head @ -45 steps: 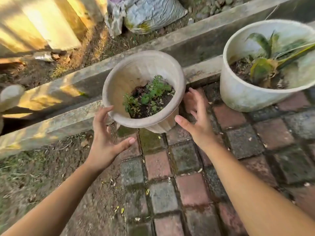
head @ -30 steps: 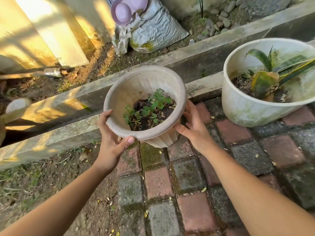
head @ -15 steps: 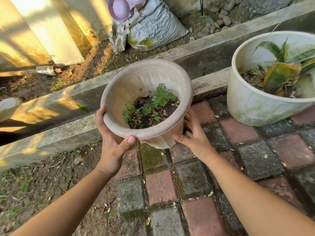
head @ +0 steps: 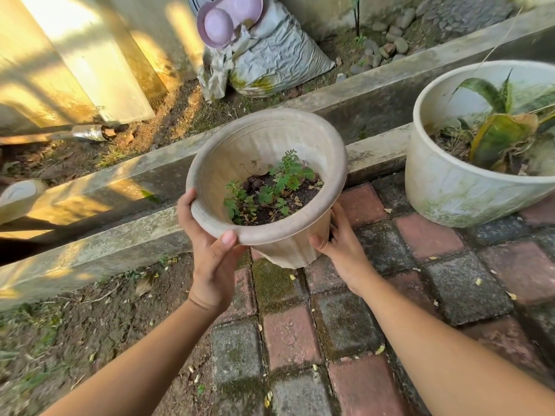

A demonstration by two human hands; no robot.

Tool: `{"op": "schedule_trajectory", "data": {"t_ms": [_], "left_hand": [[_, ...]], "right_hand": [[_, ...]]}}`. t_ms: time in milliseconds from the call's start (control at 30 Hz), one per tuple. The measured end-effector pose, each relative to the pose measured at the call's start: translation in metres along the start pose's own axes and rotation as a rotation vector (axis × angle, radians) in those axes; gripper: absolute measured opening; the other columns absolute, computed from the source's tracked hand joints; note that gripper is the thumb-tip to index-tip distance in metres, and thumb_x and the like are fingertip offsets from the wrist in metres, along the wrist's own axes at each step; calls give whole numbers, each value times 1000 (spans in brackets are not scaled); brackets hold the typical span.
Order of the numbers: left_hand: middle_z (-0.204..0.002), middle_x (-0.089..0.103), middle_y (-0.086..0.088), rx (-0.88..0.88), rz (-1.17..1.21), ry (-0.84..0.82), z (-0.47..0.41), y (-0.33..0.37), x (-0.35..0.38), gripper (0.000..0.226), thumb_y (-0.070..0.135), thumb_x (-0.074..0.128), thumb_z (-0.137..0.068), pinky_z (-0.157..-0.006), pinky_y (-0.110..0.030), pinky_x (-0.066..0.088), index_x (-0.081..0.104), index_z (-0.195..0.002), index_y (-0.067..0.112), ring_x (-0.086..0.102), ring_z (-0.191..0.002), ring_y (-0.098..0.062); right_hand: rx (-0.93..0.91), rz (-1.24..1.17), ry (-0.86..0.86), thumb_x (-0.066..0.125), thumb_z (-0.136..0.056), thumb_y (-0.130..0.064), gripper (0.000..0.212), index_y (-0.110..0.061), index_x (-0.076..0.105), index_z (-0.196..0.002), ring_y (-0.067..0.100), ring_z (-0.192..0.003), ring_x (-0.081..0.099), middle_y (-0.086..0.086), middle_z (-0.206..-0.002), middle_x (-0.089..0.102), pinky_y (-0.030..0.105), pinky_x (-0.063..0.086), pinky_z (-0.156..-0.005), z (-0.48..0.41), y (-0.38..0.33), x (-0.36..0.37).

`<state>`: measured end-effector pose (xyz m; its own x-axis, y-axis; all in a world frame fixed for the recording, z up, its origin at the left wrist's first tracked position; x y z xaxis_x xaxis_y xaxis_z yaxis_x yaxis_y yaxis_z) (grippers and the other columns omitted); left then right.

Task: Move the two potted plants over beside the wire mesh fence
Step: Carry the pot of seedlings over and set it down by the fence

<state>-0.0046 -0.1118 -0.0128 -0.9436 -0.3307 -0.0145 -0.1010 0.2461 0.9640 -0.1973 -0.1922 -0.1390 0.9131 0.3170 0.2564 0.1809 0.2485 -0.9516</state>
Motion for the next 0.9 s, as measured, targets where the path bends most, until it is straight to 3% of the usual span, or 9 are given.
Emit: {"op": "schedule_trajectory", "data": {"t_ms": [133,200,300,400,467,533,667,767,900], "left_hand": [[-151,51,19,-10,34,-106,-13,15,12,87,23,60,-74,-100,-92,38,32,-155,39,48,-140,-31],[-151,54,10,-16,44,-139,-21,26,16,86,21,59,-74,-92,-96,35,31,-154,38,49,-131,-31],[-147,58,18,-23,56,-127,-28,54,16,88,21,57,-76,-90,-96,39,25,-157,32,54,-134,-38],[-171,34,-5,7,65,-68,-33,96,10,89,18,60,-76,-101,-91,41,24,-154,38,36,-153,-55],[-175,24,-12,7,20,-19,-38,135,10,97,11,67,-77,-112,-85,37,16,-154,41,32,-157,-53],[-176,25,-14,-24,-31,-15,-45,181,13,112,1,78,-77,-115,-72,47,11,-156,44,46,-154,-42],[-162,45,-29,-106,-53,25,-68,265,16,148,24,100,-66,-104,-36,60,-6,-168,15,69,-133,-22],[-151,60,-18,-163,-44,31,-81,360,31,151,37,104,-58,-105,-41,61,5,-168,9,69,-132,-28],[-137,68,3,-127,-44,53,-94,497,56,103,51,102,-55,-114,-63,52,46,-139,30,65,-134,-25]], "right_hand": [[-18,-111,-1,86,-28,-84,136,-51,31,-149,-27,-111,60,-40,-132,57,4,52,-83,4,-5,2],[-26,-138,20,87,-29,-82,131,-55,33,-146,-20,-116,61,-40,-134,59,15,54,-88,5,-10,4],[-99,-139,54,91,-33,-79,119,-55,43,-139,2,-133,57,-16,-150,54,31,55,-103,6,-46,11],[-159,-111,69,90,-41,-71,102,-57,46,-132,-10,-129,56,-16,-147,51,10,53,-96,12,-110,24],[-188,-86,59,86,-46,-73,97,-54,44,-132,-25,-119,55,-21,-145,46,1,48,-92,22,-161,36],[-191,-85,54,84,-43,-81,101,-59,41,-133,-29,-119,53,-25,-149,40,0,46,-92,39,-209,47],[-175,-99,69,87,-44,-81,99,-66,45,-132,-6,-140,51,-15,-161,42,18,48,-113,79,-306,64],[-159,-81,49,85,-52,-79,94,-63,47,-136,3,-140,57,-21,-151,57,33,48,-116,113,-410,79],[-138,-36,66,85,-55,-78,91,-66,47,-138,11,-144,54,-15,-154,55,52,43,-121,163,-556,94]]}}
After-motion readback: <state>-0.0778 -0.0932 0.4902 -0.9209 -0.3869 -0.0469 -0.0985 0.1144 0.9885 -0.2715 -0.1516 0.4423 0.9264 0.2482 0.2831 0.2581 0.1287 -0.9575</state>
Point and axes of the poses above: each hand's wrist, its own z-axis away from the middle knuckle, its own x-axis out of the palm, y = z × x, the point moved 8 cm from there along -z, towards the middle knuckle
